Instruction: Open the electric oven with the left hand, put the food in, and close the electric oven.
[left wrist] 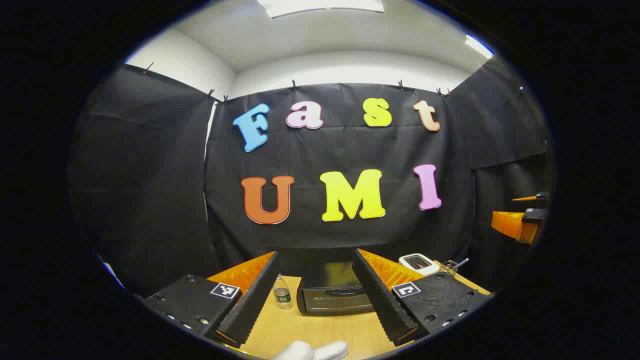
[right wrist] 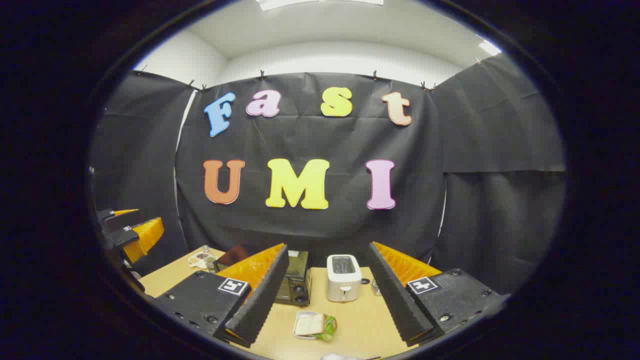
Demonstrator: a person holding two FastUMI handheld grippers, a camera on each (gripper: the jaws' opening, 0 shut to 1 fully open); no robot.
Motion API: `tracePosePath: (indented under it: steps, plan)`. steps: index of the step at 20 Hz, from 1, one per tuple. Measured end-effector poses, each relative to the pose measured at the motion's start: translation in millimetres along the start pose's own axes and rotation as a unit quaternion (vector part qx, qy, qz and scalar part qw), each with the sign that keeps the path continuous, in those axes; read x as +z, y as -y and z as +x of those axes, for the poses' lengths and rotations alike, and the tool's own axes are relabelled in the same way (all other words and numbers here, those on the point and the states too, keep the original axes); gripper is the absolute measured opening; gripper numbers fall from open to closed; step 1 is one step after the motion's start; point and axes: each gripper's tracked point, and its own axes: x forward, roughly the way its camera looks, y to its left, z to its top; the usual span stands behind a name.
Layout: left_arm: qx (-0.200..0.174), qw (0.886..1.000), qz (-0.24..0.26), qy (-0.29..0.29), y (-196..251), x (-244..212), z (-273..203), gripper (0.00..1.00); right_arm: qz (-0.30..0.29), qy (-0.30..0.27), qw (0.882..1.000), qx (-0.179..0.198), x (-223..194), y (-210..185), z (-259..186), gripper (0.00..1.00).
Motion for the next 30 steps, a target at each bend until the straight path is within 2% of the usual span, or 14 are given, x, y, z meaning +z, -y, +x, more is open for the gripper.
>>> tracePosePath:
  steps: [1,2,7,8,9,13,17,20,21,22,23,24,30]
  plan:
    - [0.0,1.0,0.001,-0.002,1,-1,4,0.95,0.001,0.0,1.0,0.0,1,1,2,0.91]
    - [0.0,1.0,0.002,-0.005,1,-3,5,0.95,0.0,-0.001,1.0,-0.001,0,4,4,1.0]
    - [0.002,1.0,-0.001,-0.009,3,-6,18,0.95,-0.004,-0.002,1.0,-0.005,1,9,12,1.0]
    - [0.003,1.0,0.0,-0.009,4,-8,21,0.95,-0.004,-0.002,1.0,-0.004,1,9,14,0.91]
    - [0.001,1.0,-0.001,-0.01,4,-9,23,0.95,-0.004,-0.004,1.0,-0.004,1,9,16,1.0]
    - [0.001,1.0,-0.001,-0.014,8,-24,39,0.95,0.006,-0.009,1.0,-0.003,0,10,23,1.0]
    - [-0.023,0.999,-0.008,-0.031,33,-59,70,0.95,0.008,-0.02,1.0,-0.008,-3,17,22,1.0]
    - [-0.036,0.997,-0.034,-0.067,54,-97,97,0.95,0.011,-0.029,0.999,-0.017,-5,24,13,1.0]
    - [-0.036,0.996,-0.039,-0.076,60,-107,109,0.95,0.006,-0.033,0.999,-0.022,-6,28,9,0.9]
    - [-0.033,0.995,-0.035,-0.089,63,-120,119,0.95,-0.001,-0.036,0.999,-0.029,-6,33,5,1.0]
    - [-0.034,0.994,-0.032,-0.097,68,-132,131,0.95,-0.008,-0.039,0.999,-0.035,-6,36,2,0.9]
    - [-0.036,0.993,-0.032,-0.108,73,-145,143,0.95,-0.012,-0.041,0.998,-0.04,-6,39,-1,1.0]
    - [-0.029,0.982,-0.022,-0.187,94,-224,190,0.95,-0.029,-0.06,0.995,-0.069,-17,57,-13,1.0]
